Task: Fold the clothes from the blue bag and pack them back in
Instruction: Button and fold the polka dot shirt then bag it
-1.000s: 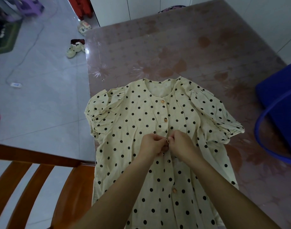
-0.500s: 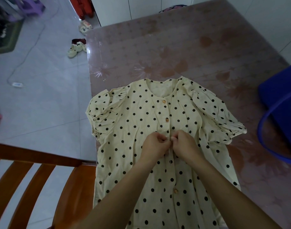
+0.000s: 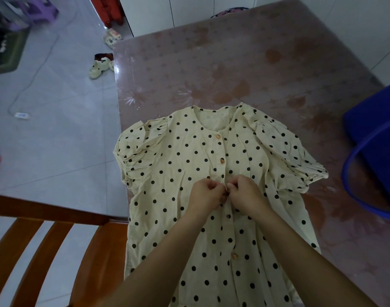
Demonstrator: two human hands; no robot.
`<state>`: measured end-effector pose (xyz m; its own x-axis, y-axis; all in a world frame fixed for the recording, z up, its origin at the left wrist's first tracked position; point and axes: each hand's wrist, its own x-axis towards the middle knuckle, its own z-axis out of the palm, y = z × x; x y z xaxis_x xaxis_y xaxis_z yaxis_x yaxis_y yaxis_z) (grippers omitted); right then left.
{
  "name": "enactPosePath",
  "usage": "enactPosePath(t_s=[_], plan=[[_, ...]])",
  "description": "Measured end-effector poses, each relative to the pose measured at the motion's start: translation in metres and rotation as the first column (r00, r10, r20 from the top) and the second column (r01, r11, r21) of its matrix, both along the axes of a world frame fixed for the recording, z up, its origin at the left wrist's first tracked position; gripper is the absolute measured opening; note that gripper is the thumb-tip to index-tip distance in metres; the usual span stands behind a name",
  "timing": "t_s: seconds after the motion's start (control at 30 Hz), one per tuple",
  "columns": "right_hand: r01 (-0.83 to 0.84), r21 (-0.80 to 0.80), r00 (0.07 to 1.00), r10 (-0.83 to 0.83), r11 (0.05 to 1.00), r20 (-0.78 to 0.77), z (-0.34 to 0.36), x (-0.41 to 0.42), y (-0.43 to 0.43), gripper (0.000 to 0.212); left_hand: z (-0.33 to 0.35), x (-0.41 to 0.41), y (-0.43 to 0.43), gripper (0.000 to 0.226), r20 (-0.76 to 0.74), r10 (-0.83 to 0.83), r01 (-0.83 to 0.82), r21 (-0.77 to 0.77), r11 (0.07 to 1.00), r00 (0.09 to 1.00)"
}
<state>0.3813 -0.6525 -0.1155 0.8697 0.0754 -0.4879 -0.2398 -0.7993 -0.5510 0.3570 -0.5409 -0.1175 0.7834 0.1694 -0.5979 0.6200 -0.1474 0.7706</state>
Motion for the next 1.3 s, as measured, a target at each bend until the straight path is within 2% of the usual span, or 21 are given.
enactPosePath(t_s=[0.13,0.33,0.57,0.7,0.9,1.03,1.1,1.3], plan=[[0.023,0.051,0.999,-0.021,0.998,-0.035,-0.006,0.004,-0.004,0.021,-0.002,-0.001,0.000,0.008,-0.001,0.027,-0.027,-0.061,0.998,1.000],[-0.010,0.181,0.995,0.028,0.983,-0.099,0.000,0.005,-0.006,0.019,-0.005,0.001,0.001,0.012,-0.012,0.011,-0.012,-0.043,0.999,1.000],[0.123,0.185,0.992,-0.118,0.975,-0.037,-0.011,0.001,-0.007,0.008,-0.004,0.004,0.000,0.012,-0.038,-0.033,0.034,0.021,0.999,0.999],[0.011,0.003,0.996,-0.011,1.000,0.091,-0.011,-0.004,-0.007,0.016,-0.003,0.003,0.000,0.011,-0.049,-0.036,0.036,0.006,0.999,0.998],[-0.049,0.001,0.997,0.049,0.999,0.052,-0.012,0.002,-0.011,0.013,-0.002,0.003,0.002,0.012,-0.065,-0.041,0.042,0.004,0.999,0.997],[-0.046,-0.001,0.997,0.046,0.999,0.068,-0.012,0.001,-0.011,0.014,-0.004,0.003,0.001,0.006,-0.025,-0.086,0.088,0.085,0.992,0.996],[-0.038,0.014,0.996,0.037,0.999,0.080,-0.011,0.000,-0.011,0.014,-0.004,0.003,0.000,0.013,0.009,-0.131,0.128,0.168,0.977,0.991],[0.044,0.147,0.999,-0.043,0.988,-0.013,-0.003,0.003,-0.013,0.018,-0.002,-0.002,-0.006,0.009,0.094,-0.295,0.223,0.453,0.863,0.951]])
